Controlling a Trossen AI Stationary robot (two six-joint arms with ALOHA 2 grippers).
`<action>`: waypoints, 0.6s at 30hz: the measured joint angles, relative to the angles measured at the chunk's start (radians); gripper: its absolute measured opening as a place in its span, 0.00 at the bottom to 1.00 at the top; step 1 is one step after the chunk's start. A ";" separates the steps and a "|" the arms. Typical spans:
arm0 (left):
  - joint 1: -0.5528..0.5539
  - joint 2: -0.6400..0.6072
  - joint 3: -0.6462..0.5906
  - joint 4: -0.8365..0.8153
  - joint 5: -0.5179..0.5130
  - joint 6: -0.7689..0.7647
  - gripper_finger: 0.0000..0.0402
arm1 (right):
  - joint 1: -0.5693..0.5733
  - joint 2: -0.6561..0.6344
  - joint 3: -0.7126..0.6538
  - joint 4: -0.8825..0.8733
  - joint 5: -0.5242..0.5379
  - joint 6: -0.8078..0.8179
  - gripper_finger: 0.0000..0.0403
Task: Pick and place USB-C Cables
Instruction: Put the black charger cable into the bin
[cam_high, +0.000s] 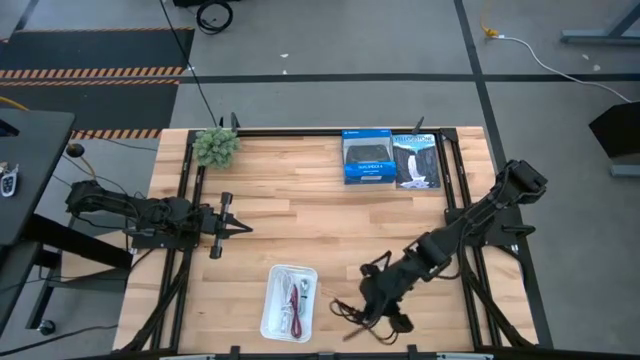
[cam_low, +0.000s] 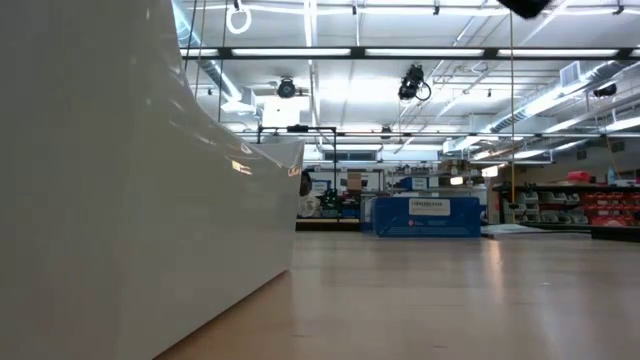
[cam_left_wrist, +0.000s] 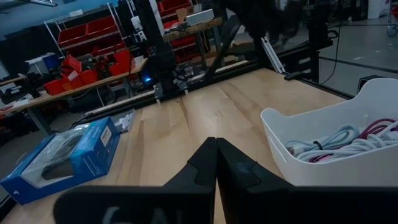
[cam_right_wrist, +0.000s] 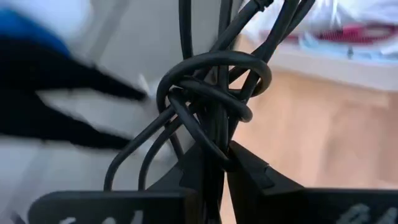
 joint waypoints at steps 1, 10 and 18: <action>0.000 0.000 0.000 0.000 0.000 0.000 0.03 | -0.010 0.000 0.000 0.046 -0.006 0.052 0.14; 0.000 0.000 0.000 0.000 0.000 0.000 0.03 | -0.054 0.000 0.000 0.448 0.194 0.398 0.14; 0.000 0.000 0.000 0.000 0.000 0.000 0.03 | -0.052 0.000 0.000 0.598 0.467 0.517 0.14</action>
